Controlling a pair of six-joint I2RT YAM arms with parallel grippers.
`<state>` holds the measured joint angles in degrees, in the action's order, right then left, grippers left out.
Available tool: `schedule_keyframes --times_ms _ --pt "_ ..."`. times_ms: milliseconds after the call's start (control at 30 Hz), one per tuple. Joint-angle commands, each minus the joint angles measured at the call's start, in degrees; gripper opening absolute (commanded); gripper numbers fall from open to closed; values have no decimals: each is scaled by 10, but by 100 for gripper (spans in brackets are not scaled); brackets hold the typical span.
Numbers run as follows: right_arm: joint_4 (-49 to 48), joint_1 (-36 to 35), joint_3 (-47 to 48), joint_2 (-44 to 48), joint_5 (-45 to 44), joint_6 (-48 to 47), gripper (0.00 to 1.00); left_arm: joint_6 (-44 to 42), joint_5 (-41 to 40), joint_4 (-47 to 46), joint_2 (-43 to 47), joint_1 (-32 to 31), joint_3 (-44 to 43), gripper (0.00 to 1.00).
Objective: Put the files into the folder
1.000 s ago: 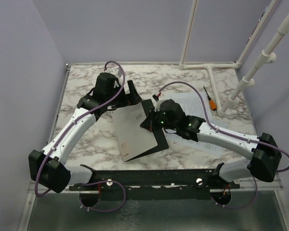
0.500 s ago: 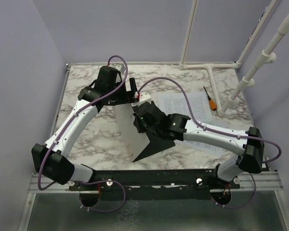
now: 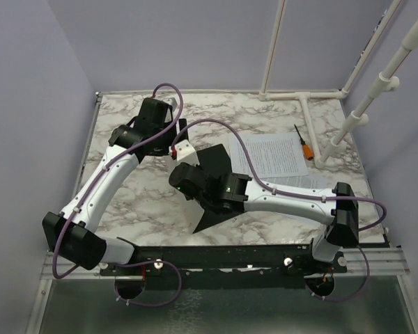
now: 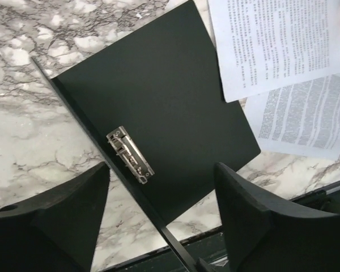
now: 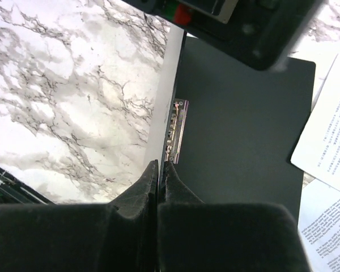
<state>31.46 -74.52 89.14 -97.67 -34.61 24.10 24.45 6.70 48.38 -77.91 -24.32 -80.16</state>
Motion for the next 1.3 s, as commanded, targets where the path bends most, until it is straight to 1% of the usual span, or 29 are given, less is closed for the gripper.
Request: schedule_keyframes --times_ms 0,233,333,433,467,500,567,600,700,833,867,933,1000,1167,1267 --pt "0 -25 35 -26 -70 -41 0 -15 -12 26 17 0 -10 66" --pt "-4 -45 57 -52 -88 -49 0 -27 -31 44 28 1 -6 40" --pt "-12 -50 59 -56 -85 -51 0 -30 -49 48 34 1 -4 32" --pt "-22 -52 60 -58 -75 -55 1 -31 -56 50 36 0 -2 18" --pt "-26 -52 59 -57 -69 -55 1 -31 -57 50 37 1 -1 15" --pt "-32 -52 57 -56 -63 -57 2 -31 -60 49 37 0 0 13" --pt "-41 -52 52 -53 -51 -57 7 -30 -63 45 38 0 3 2" --pt "-46 -52 49 -50 -43 -58 10 -30 -78 44 39 0 4 0" --pt "-61 -52 35 -38 -24 -57 17 -31 -91 36 40 0 7 0" --pt "-67 -52 18 -14 -12 -53 30 -33 -118 30 36 1 6 0" --pt "-69 -52 12 -6 -10 -53 33 -33 -124 26 36 0 7 0" --pt "-70 -52 0 14 -5 -48 43 -34 -138 17 35 1 9 0" --pt "-77 -52 -18 38 1 -47 49 -36 -144 7 31 1 10 0" --pt "-78 -52 -64 98 -6 -37 61 -44 -134 -27 19 5 15 0" --pt "-77 -52 -98 137 -11 -22 67 -53 -130 -46 12 6 21 0"
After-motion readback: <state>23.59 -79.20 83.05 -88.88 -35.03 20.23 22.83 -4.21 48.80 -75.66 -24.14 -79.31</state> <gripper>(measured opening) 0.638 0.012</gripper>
